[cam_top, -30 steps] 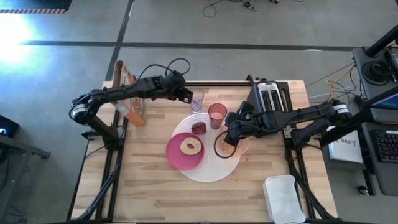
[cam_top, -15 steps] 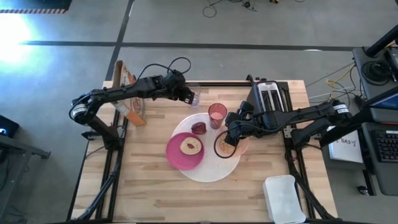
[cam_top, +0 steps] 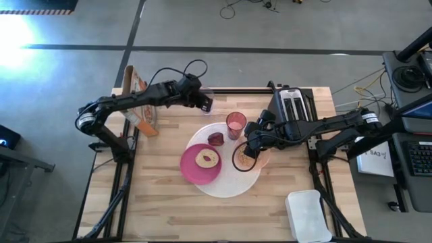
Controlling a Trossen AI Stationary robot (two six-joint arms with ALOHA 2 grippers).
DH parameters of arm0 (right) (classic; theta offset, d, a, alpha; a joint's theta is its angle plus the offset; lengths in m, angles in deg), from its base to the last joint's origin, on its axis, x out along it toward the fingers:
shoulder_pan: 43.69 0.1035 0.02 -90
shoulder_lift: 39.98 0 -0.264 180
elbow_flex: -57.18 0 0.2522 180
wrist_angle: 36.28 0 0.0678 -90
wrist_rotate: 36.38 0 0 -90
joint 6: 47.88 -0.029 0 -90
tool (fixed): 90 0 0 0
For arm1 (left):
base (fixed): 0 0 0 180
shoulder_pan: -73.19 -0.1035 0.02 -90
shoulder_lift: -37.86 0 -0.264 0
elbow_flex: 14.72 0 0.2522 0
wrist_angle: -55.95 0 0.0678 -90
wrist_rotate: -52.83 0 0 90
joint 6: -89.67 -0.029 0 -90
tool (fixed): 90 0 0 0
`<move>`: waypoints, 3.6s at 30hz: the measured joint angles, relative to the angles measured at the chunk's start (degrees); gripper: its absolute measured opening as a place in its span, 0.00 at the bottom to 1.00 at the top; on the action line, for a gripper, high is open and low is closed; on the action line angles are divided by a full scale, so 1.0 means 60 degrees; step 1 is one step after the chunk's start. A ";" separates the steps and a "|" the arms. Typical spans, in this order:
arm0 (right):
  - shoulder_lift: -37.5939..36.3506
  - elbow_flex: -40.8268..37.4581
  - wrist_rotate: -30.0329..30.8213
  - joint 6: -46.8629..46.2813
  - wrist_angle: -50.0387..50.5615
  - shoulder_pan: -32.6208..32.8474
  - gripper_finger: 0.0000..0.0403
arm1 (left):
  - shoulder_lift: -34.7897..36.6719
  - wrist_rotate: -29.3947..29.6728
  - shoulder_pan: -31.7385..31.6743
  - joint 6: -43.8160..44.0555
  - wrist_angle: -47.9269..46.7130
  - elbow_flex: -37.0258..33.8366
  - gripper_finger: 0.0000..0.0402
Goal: Arrange a breakfast setting
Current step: Put the blue spoon on the right side of the white place mat
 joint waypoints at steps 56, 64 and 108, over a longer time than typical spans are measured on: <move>-0.0033 -0.0034 0.0000 0.0684 -0.1825 -0.0096 0.53 | 0.2157 -0.0237 0.0206 -0.0965 0.1947 0.0290 0.00; -0.0036 -0.0034 -0.0003 0.0832 -0.1796 -0.0113 0.53 | 0.2061 -0.1006 0.0203 -0.1823 0.0755 0.0287 0.00; 0.0026 -0.0034 0.0000 0.1337 -0.1937 -0.0113 0.53 | 0.0975 0.0488 0.0397 -0.3425 0.5101 -0.2694 0.41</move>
